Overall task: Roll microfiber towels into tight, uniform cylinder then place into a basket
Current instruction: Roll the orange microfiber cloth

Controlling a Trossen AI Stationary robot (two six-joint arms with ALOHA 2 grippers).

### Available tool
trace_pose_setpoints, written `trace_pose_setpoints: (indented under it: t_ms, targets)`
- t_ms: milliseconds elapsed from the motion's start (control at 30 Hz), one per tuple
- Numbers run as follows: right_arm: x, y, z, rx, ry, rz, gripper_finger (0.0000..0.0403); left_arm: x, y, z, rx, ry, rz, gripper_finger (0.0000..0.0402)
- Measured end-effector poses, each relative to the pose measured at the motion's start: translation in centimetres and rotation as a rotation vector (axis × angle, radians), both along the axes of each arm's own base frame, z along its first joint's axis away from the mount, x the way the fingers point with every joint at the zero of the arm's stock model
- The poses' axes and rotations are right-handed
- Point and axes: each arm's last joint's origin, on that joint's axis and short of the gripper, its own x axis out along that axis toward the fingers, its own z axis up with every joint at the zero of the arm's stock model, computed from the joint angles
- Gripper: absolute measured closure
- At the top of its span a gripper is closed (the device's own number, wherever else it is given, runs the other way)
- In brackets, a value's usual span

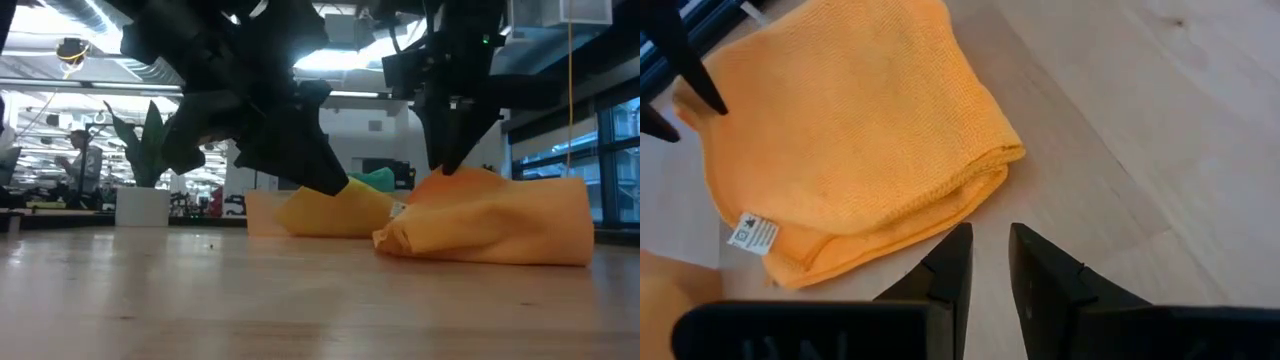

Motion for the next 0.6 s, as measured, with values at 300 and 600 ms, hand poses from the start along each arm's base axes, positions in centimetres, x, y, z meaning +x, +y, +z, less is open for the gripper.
trace_pose_setpoints:
  t_ms: [300, 600]
  targets:
    - [1.1, 0.3, 3.5, 0.039, -0.094, -0.125, 0.0221, -0.1, 0.0, -0.1, 0.004, 0.012, 0.000, 0.0341]
    - [0.8, 2.3, 7.1, 0.159, -0.117, -0.205, 0.0216, 0.7, 0.6, 0.5, -0.027, -0.062, -0.097, 0.0341]
